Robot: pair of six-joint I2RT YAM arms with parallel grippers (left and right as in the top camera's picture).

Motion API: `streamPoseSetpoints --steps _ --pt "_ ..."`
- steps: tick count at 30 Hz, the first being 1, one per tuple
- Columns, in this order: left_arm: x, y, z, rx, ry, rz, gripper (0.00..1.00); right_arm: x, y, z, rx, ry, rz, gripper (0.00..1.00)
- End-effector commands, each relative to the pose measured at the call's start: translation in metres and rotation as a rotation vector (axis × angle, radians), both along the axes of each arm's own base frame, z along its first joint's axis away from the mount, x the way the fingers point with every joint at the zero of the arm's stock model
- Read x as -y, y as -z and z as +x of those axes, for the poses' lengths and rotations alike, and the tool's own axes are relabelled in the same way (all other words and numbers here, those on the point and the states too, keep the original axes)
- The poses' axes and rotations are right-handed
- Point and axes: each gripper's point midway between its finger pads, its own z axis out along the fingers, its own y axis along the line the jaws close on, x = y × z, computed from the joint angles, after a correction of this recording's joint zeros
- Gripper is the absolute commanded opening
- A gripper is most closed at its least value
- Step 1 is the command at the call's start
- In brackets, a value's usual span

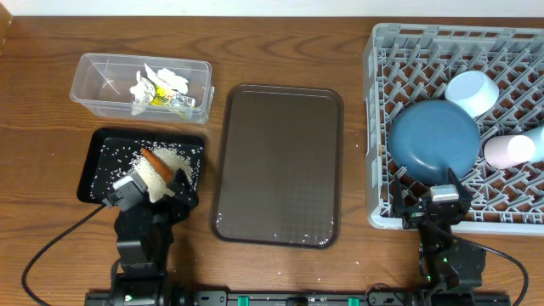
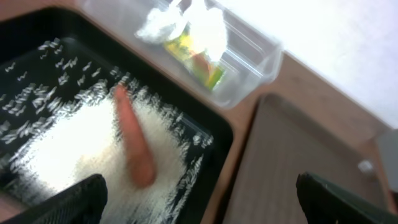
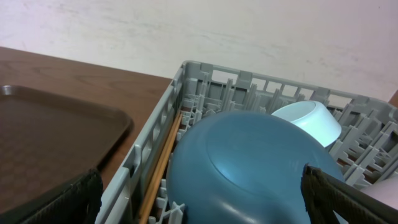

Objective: Sort waste into correct bins and load items into the dishwasher rack

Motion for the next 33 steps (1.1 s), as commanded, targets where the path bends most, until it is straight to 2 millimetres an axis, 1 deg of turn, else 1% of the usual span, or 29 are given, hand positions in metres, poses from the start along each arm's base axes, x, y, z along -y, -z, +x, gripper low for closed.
streamPoseSetpoints --steps 1,5,9,12,15,17,19,22,25,28,33 --pt "0.01 0.005 0.007 0.066 0.067 0.016 0.99 -0.002 0.0 0.0 0.002 -0.005 -0.012 0.99" --pt "0.009 0.003 0.014 0.181 0.069 0.035 0.99 -0.002 0.0 0.0 0.002 -0.005 -0.012 0.99" --pt "0.009 0.001 0.013 0.26 0.068 0.04 0.99 -0.002 0.0 0.0 0.002 -0.004 -0.011 0.99" --pt "0.008 -0.003 0.011 0.274 0.068 0.064 0.99 -0.002 0.0 0.0 0.002 -0.005 -0.011 0.99" --pt "0.008 -0.006 0.009 0.285 0.09 0.139 0.99 -0.002 0.0 0.0 0.002 -0.005 -0.012 0.99" --pt "0.009 -0.001 0.006 0.263 0.104 0.178 0.99 -0.002 0.0 0.0 0.002 -0.005 -0.011 0.99" --pt "0.008 0.008 0.003 0.226 0.109 0.194 0.99 -0.002 0.0 0.0 0.002 -0.005 -0.011 0.99" --pt "0.004 0.003 0.002 0.244 0.097 0.217 0.99 -0.002 0.0 0.0 0.002 -0.005 -0.011 0.99" --pt "-0.007 -0.001 0.0 0.255 0.045 0.255 0.99 -0.002 0.0 0.0 0.002 -0.005 -0.012 0.99" --pt "-0.008 -0.002 0.0 0.254 0.049 0.291 0.99 -0.002 0.0 0.0 0.002 -0.004 -0.012 0.99" --pt "-0.008 -0.003 0.0 0.256 0.049 0.29 0.99 -0.002 0.0 0.0 0.002 -0.004 -0.012 0.99"
